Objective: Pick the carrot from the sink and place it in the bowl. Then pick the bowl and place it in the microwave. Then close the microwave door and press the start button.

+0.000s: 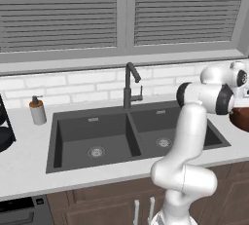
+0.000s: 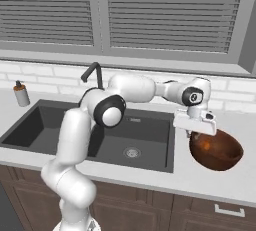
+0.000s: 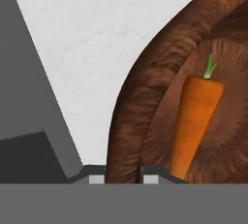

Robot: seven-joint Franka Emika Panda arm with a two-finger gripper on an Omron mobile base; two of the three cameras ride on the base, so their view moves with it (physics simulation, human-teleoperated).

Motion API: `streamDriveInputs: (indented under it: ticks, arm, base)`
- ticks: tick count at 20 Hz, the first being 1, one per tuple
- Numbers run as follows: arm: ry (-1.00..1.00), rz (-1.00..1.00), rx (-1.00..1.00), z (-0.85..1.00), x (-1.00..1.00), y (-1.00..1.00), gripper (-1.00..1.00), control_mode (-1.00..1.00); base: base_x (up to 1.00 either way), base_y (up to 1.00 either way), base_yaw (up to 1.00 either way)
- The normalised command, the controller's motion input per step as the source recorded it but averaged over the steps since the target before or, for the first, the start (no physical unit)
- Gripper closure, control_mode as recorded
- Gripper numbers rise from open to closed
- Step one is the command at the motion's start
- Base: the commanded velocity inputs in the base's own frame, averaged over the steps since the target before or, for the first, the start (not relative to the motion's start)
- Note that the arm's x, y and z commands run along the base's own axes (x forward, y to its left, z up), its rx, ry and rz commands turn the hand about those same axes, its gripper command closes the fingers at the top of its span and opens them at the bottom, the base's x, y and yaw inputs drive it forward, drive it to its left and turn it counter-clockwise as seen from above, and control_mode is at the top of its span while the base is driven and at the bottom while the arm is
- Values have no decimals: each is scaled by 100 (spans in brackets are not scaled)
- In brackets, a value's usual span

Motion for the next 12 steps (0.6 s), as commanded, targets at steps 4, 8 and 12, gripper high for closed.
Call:
streamDriveInputs:
  ticks: [4,8,12]
  arm:
    - [1,29,-9,59,-15,12,100,-100]
    - [9,37,-10,41,-6,12,100,-100]
    - [9,45,-10,36,-12,21,100,-100]
  base:
    - [0,0,0]
    - [0,0,0]
    - [0,0,0]
